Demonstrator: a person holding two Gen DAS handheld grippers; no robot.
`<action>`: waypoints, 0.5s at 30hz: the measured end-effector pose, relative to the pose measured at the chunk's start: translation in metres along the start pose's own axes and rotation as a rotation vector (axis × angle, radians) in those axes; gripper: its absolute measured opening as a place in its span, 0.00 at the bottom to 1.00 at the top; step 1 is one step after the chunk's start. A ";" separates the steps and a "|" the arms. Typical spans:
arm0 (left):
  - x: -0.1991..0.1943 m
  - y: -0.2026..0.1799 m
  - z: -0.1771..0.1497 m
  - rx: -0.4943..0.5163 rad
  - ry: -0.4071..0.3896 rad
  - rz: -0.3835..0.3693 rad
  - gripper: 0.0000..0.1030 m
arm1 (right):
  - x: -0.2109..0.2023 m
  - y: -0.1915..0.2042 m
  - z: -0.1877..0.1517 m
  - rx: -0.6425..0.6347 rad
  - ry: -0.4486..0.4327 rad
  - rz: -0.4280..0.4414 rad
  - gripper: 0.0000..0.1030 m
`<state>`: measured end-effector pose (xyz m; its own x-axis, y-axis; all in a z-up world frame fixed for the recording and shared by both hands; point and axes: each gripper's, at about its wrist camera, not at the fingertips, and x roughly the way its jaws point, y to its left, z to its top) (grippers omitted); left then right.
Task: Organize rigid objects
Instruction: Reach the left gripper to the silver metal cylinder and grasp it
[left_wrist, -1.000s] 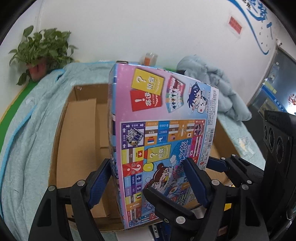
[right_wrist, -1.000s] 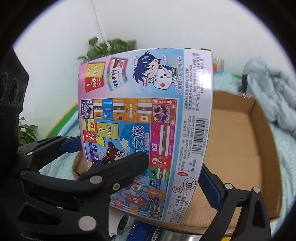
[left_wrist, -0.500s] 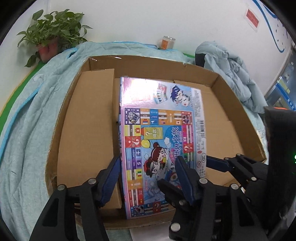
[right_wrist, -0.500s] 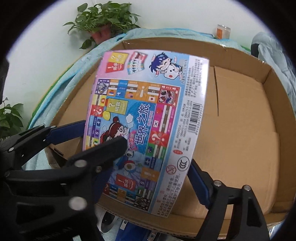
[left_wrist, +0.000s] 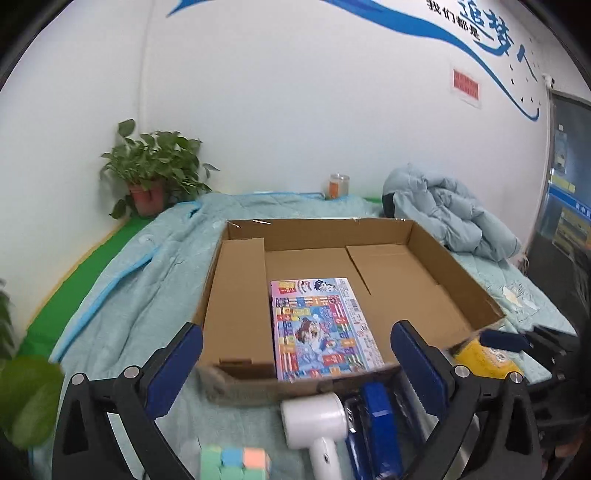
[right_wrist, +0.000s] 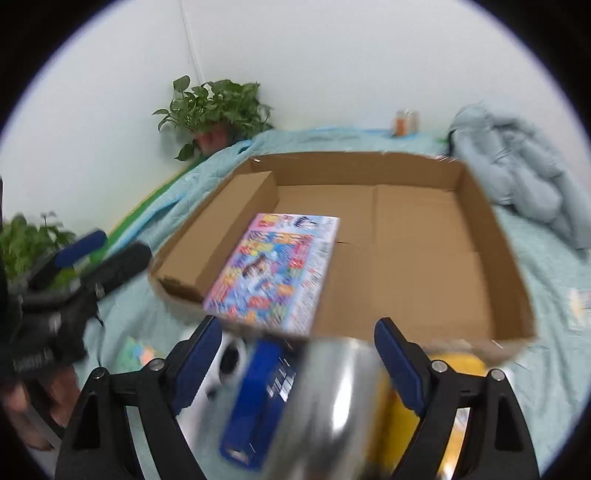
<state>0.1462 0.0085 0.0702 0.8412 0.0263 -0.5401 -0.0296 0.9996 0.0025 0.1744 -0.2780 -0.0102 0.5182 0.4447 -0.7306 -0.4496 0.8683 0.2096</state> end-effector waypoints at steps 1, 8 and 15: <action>-0.009 -0.003 -0.007 -0.009 -0.001 0.000 0.99 | -0.007 -0.004 -0.007 0.008 -0.008 -0.019 0.82; -0.049 -0.019 -0.053 -0.059 0.053 -0.040 0.99 | -0.040 -0.028 -0.052 0.201 -0.014 -0.015 0.83; -0.054 -0.038 -0.083 -0.041 0.153 -0.065 0.99 | -0.029 -0.023 -0.069 0.225 0.074 0.089 0.82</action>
<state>0.0577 -0.0317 0.0294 0.7499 -0.0441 -0.6601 -0.0025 0.9976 -0.0694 0.1198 -0.3257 -0.0384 0.4256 0.5111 -0.7467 -0.3131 0.8574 0.4084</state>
